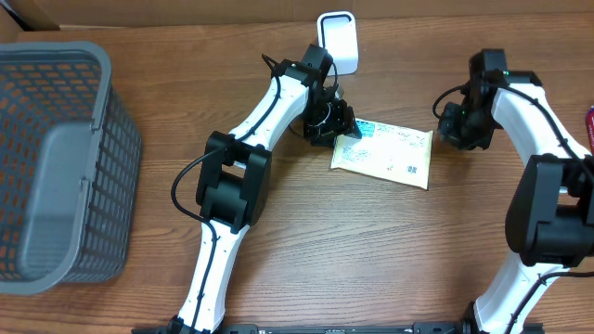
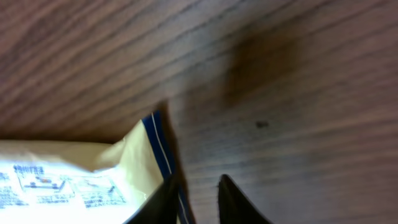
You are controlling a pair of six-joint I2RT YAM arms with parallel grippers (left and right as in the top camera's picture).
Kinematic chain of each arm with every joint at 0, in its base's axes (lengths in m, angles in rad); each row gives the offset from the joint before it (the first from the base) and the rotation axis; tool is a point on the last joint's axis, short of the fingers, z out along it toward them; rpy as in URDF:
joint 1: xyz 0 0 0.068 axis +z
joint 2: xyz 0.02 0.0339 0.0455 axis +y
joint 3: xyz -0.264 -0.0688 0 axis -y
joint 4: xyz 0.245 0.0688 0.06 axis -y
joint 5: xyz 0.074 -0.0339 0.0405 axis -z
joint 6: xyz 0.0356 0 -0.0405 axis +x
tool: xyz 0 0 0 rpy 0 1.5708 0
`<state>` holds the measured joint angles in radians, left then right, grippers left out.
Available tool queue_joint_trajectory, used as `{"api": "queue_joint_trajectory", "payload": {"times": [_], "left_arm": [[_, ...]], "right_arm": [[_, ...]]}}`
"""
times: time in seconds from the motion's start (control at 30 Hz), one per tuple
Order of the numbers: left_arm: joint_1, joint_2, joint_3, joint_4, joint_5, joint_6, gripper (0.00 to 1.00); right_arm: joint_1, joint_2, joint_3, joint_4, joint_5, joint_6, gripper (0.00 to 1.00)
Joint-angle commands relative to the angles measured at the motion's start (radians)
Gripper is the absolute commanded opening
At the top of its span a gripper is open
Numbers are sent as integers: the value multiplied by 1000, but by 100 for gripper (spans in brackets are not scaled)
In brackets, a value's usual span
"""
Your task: Scan the item barcode
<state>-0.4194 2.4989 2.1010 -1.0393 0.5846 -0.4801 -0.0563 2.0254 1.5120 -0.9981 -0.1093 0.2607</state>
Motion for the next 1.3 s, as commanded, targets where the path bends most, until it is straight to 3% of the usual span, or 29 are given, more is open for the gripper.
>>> {"api": "queue_joint_trajectory", "payload": {"times": [0.0,0.43,0.67,0.8,1.03,1.27], "left_arm": [[-8,65,-12,-1,-48,-7,61],[-20,65,-12,0,-51,-8,61],[-27,65,-12,1,-71,-23,60],[-28,65,-12,1,-69,-25,48],[-28,65,-12,5,-66,-25,4],[-26,59,-9,6,-59,-24,4]], "right_arm": [[3,5,-61,63,-123,-6,18],[12,40,-101,133,-409,-6,11],[12,40,-101,126,-416,-6,9],[12,40,-101,128,-383,-6,9],[12,43,-101,126,-311,-6,11],[12,43,-101,121,-311,-6,11]]}}
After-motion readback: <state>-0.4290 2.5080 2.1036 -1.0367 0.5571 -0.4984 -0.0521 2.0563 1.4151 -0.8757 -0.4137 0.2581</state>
